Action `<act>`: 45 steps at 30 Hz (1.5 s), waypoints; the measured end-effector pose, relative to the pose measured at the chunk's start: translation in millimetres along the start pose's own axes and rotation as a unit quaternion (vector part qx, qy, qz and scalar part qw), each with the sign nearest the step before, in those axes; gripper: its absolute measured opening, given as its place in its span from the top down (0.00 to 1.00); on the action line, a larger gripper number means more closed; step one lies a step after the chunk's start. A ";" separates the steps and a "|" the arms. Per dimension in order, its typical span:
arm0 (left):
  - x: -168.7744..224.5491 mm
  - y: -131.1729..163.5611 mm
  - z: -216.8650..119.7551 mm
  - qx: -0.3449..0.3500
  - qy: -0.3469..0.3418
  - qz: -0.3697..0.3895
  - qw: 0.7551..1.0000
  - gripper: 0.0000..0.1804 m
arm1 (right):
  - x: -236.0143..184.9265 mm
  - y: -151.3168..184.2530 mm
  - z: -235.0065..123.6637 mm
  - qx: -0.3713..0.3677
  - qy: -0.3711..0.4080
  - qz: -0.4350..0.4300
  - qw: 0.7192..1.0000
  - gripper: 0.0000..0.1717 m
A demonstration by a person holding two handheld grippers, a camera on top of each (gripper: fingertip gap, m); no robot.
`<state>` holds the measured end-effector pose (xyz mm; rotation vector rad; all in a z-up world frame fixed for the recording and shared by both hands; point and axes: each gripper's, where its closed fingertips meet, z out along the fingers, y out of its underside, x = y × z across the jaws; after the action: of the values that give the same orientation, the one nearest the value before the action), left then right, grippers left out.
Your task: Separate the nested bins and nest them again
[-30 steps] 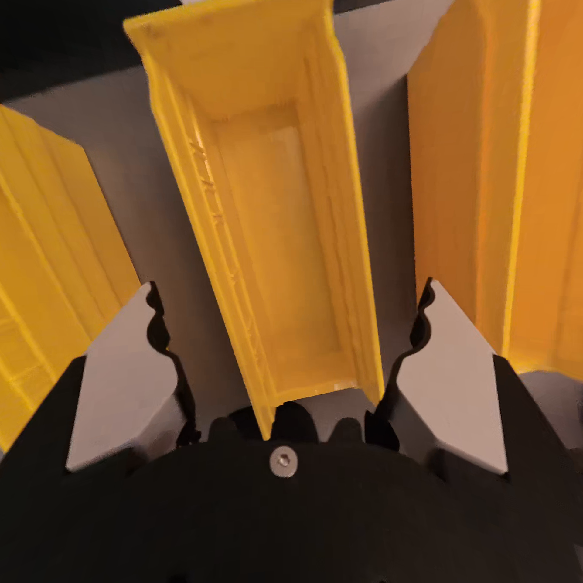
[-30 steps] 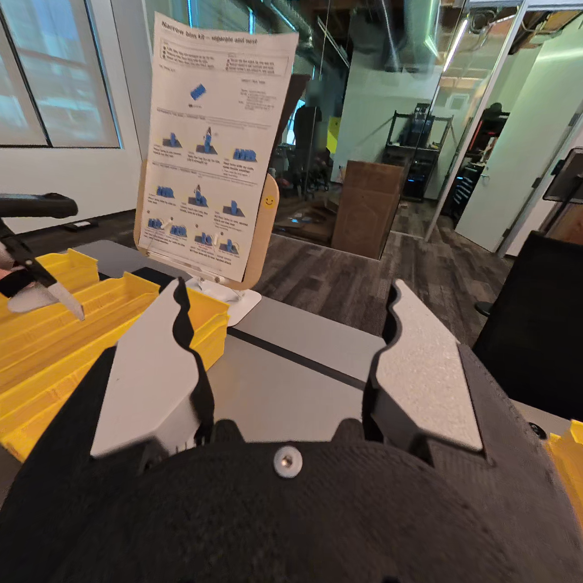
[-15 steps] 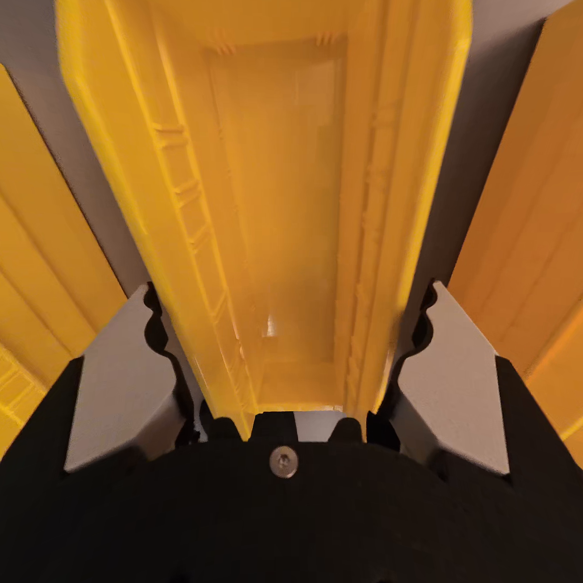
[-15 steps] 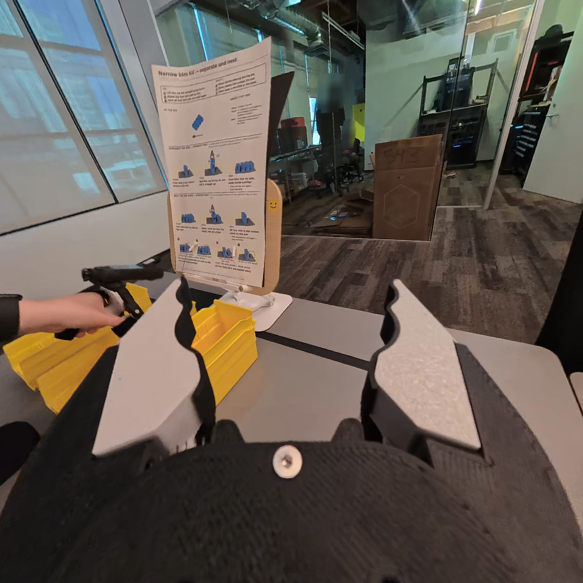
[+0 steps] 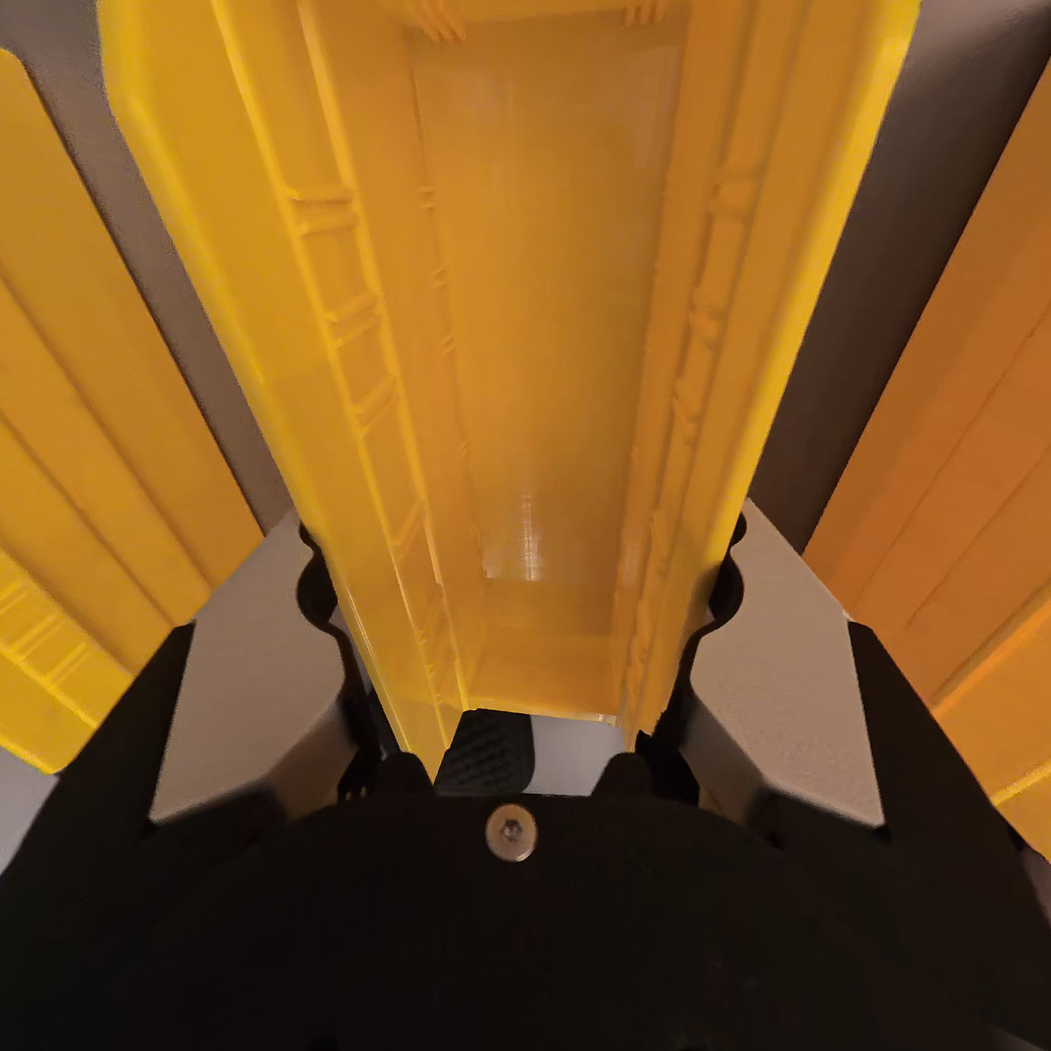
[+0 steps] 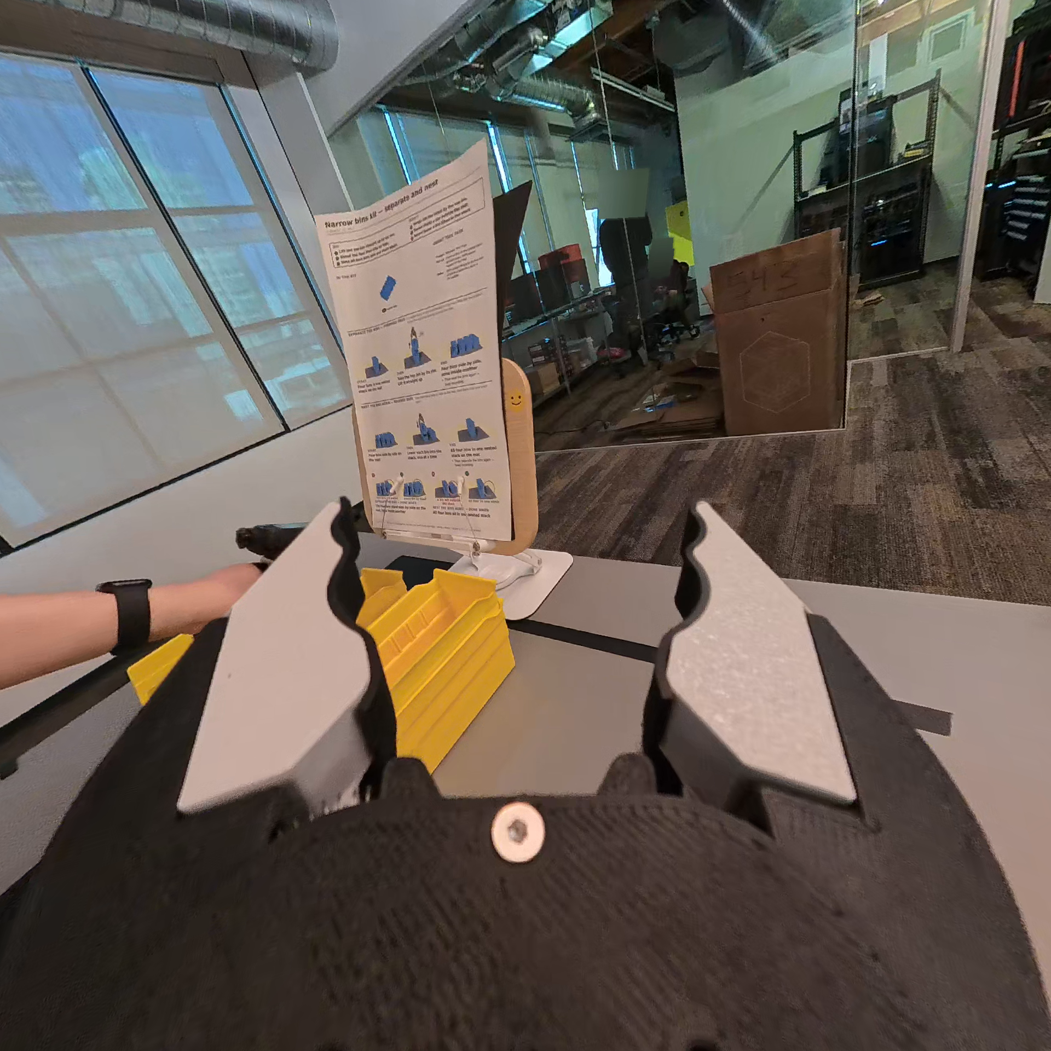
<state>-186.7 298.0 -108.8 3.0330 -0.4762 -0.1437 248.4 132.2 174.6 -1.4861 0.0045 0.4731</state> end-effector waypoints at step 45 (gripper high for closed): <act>159.7 45.5 -139.3 -0.109 0.003 0.104 0.989 0.33 | 9.1 18.8 8.1 -0.039 -0.017 0.044 0.998 0.34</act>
<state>-34.8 212.8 20.3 2.7502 -0.7205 -0.1620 248.6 143.0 154.9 -1.5584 0.0247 0.5758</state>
